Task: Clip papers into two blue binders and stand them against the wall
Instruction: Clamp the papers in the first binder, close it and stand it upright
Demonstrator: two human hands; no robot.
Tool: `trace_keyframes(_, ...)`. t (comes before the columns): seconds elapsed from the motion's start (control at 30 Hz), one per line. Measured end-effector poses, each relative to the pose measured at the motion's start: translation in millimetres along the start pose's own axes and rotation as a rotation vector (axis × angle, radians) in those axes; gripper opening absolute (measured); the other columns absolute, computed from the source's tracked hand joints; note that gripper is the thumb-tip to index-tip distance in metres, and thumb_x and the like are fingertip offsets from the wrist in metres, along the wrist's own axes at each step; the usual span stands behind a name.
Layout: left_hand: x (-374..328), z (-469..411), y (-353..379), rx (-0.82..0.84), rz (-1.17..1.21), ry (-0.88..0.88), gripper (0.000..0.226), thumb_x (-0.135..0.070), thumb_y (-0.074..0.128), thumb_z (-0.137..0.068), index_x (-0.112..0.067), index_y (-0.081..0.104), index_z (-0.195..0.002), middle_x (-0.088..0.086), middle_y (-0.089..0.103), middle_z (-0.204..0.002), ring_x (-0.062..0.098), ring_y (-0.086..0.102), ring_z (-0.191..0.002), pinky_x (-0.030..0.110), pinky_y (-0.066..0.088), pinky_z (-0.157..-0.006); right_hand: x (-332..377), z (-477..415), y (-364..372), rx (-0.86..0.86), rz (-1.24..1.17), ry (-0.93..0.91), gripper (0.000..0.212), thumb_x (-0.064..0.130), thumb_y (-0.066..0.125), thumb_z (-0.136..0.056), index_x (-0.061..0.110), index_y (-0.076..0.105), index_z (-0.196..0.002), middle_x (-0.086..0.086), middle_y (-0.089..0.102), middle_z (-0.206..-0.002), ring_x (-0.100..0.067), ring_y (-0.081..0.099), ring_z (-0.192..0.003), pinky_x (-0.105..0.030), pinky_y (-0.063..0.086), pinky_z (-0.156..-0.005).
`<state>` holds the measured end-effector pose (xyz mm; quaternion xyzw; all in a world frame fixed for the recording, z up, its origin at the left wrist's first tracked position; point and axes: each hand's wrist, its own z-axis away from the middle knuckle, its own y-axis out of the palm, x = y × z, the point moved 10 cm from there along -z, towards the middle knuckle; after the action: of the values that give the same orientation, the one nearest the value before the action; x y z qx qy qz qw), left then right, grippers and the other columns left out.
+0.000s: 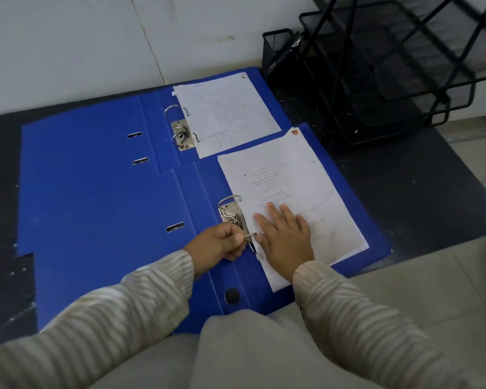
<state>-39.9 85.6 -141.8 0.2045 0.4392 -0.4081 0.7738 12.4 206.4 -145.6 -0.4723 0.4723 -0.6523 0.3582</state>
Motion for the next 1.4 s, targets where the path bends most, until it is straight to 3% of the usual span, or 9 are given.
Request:
trace_keyframes(0.23,13.5,39.7,-24.2,-0.44,-0.068,0.007,0.018,-0.014,0.058,-0.092,-0.016,0.053,-0.11,0.0,0.056,-0.103,0.018,0.057,-0.085,0.029,0.051,-0.079,2.3,-0.1,1.3,0.102,-0.06,0.058,0.042,0.037,0.029,-0.099,0.033,0.032,-0.141,0.003,0.013,-0.158,-0.022,0.003,-0.145,-0.047,0.003,-0.115)
trace_keyframes(0.3,23.7,58.4,-33.9,-0.491,-0.134,-0.002,0.018,-0.013,0.058,-0.092,-0.018,0.053,-0.108,0.001,0.056,-0.107,0.019,0.057,-0.087,0.03,0.048,-0.081,11.0,0.0,-6.8,0.102,-0.145,0.093,0.036,0.024,0.034,-0.098,0.029,0.046,-0.132,-0.001,0.029,-0.153,-0.026,0.015,-0.143,-0.049,0.012,-0.114)
trace_keyframes(0.37,37.6,77.1,-47.6,-0.538,-0.201,-0.021,0.018,-0.011,0.058,-0.091,-0.017,0.054,-0.107,0.002,0.057,-0.108,0.018,0.057,-0.089,0.027,0.043,-0.079,22.2,3.5,-18.6,0.07,-0.356,0.119,0.033,0.014,0.036,-0.096,0.022,0.059,-0.118,-0.003,0.056,-0.128,-0.028,0.043,-0.126,-0.048,0.031,-0.106)
trace_keyframes(0.47,58.8,108.4,-79.2,-0.658,-0.317,-0.056,0.019,-0.007,0.057,-0.09,-0.014,0.058,-0.109,0.003,0.056,-0.112,0.019,0.057,-0.092,0.026,0.041,-0.08,48.1,13.0,-28.9,0.075,-0.538,0.096,0.033,0.013,0.037,-0.094,0.015,0.059,-0.118,-0.003,0.061,-0.117,-0.024,0.054,-0.108,-0.04,0.044,-0.096)
trace_keyframes(0.6,81.4,152.1,-129.5,-0.823,-0.522,-0.116,0.025,-0.009,0.057,-0.09,-0.01,0.061,-0.114,0.009,0.053,-0.123,0.024,0.054,-0.1,0.033,0.044,-0.089,88.6,30.1,-27.3,0.007,-0.121,-0.052,0.039,0.026,0.041,-0.092,0.016,0.045,-0.13,-0.005,0.048,-0.135,-0.027,0.048,-0.119,-0.04,0.045,-0.096)
trace_keyframes(0.73,103.5,194.0,-171.4,-0.941,-0.711,-0.307,0.033,-0.032,0.056,-0.09,-0.025,0.056,-0.123,0.006,0.048,-0.133,0.034,0.041,-0.121,0.046,0.042,-0.097,117.8,43.4,7.4,0.096,0.118,-0.1,0.054,0.039,0.042,-0.093,0.017,0.03,-0.142,-0.008,0.038,-0.147,-0.032,0.038,-0.131,-0.042,0.035,-0.105)
trace_keyframes(1.03,159.8,258.6,-200.5,-0.947,-0.517,-0.527,0.046,-0.043,0.057,-0.088,-0.03,0.044,-0.13,0.007,0.034,-0.142,0.035,0.034,-0.127,0.052,0.035,-0.102,143.5,59.5,48.5,0.253,0.106,0.017,0.06,0.044,0.035,-0.095,0.023,0.015,-0.148,-0.006,0.007,-0.158,-0.031,0.004,-0.144,-0.045,0.015,-0.116)
trace_keyframes(1.3,156.0,268.7,-195.6,-0.936,-0.201,-0.44,0.058,-0.027,0.065,-0.084,-0.017,0.041,-0.136,0.014,0.034,-0.142,0.041,0.038,-0.125,0.045,0.038,-0.101,173.9,75.2,61.3,0.28,0.097,0.024,0.059,0.044,0.03,-0.097,0.023,0.01,-0.149,-0.005,-0.001,-0.159,-0.031,-0.005,-0.145,-0.051,0.007,-0.115)
trace_keyframes(1.4,149.8,273.1,-201.0,-0.925,0.014,-0.306,0.054,-0.015,0.063,-0.084,-0.011,0.042,-0.134,0.012,0.047,-0.132,0.034,0.054,-0.107,0.043,0.048,-0.092,176.8,79.2,60.3,0.282,0.045,0.033,0.057,0.042,0.03,-0.098,0.022,0.011,-0.149,-0.005,-0.001,-0.159,-0.029,-0.003,-0.145,-0.05,0.008,-0.115)
